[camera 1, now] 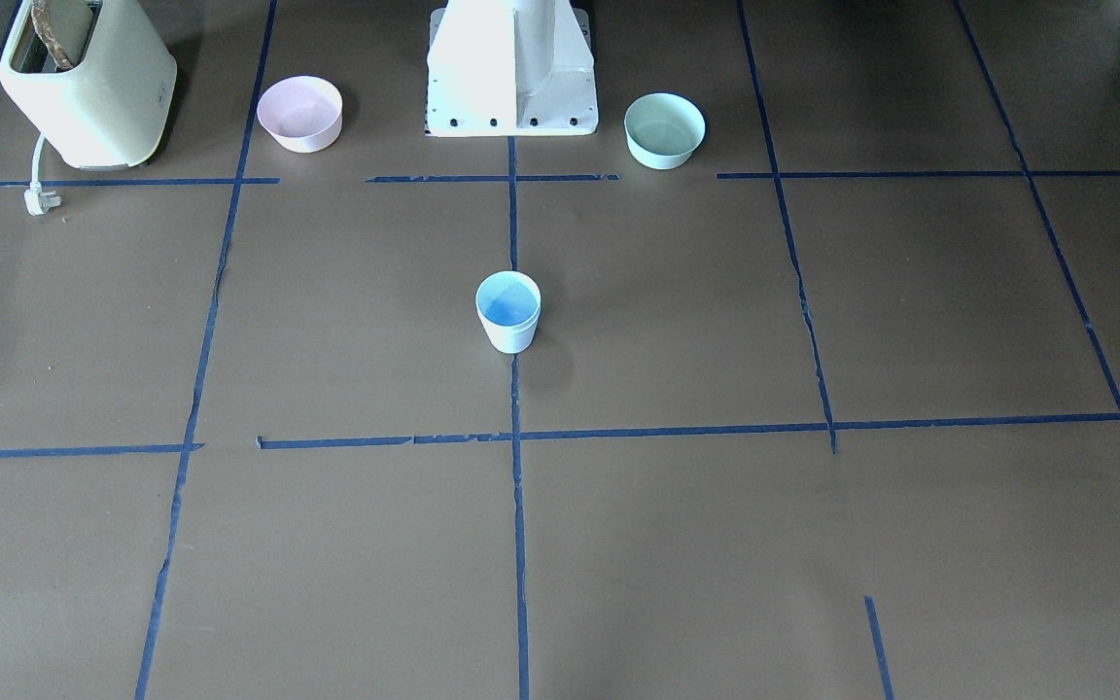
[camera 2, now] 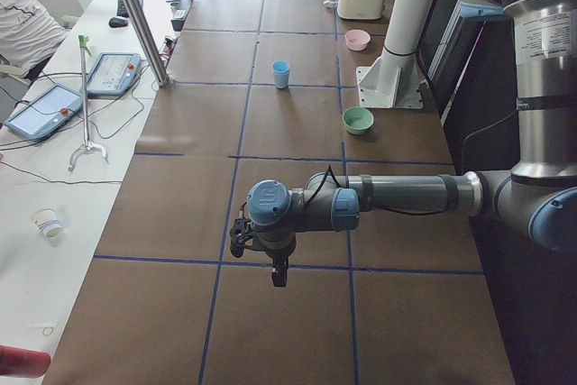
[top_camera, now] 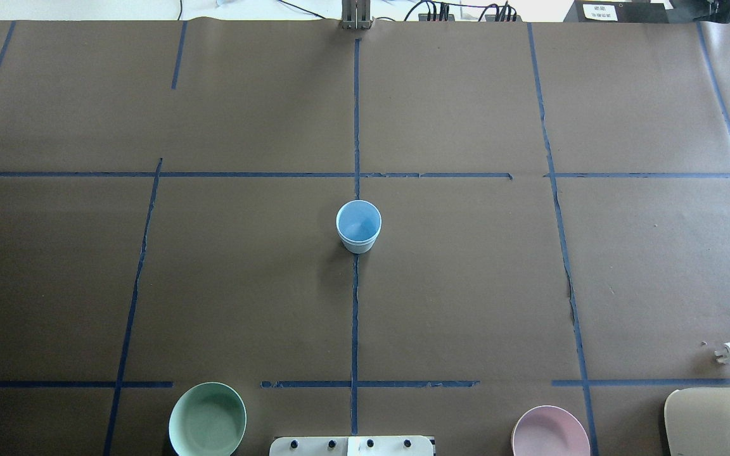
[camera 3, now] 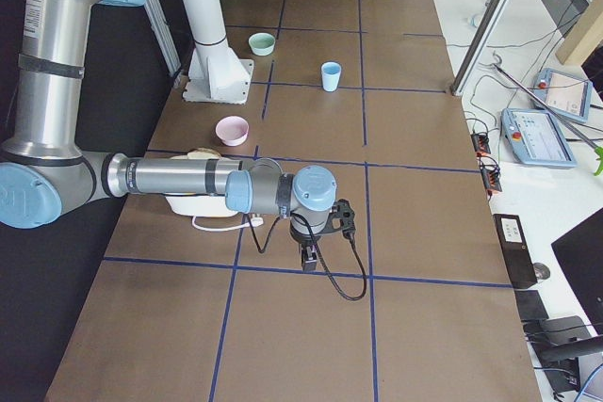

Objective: Stack blue cups with both arms

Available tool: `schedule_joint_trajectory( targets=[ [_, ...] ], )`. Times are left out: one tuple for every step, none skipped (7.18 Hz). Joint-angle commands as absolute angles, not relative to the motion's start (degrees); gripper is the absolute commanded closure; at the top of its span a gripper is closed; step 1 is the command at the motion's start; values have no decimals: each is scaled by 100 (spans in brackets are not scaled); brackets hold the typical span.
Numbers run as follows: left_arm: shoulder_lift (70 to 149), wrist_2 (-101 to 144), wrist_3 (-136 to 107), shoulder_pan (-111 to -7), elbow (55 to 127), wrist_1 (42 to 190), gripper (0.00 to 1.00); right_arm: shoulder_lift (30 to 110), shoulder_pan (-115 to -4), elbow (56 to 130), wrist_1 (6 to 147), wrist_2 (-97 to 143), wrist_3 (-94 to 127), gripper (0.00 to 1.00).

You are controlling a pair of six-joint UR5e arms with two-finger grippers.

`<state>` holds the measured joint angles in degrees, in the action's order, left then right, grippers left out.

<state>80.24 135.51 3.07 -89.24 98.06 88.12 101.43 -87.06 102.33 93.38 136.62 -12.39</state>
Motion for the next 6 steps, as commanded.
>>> schedule_joint_trajectory(
  targets=[
    [8024,13553,308,-8912,9826,8815,0,10134,-8657,10187,9334,13667,-1239,0],
    [8024,13553,308,-8912,9826,8815,0,10134,-8640,10178,9325,13667,-1239,0],
    [8024,13553,316,-8912,9826,8815,0,10134,-8631,10178,9325,13667,-1239,0],
    [8024,13553,316,-8895,9826,8815,0,10134,-8622,10178,9325,13667,-1239,0],
    [8024,13553,308,-8860,9826,8815,0,10125,-8613,10152,9256,13667,-1239,0],
    [8024,13553,308,-8833,9826,8815,0,10125,-8605,10064,9098,13676,-1239,0]
  ],
)
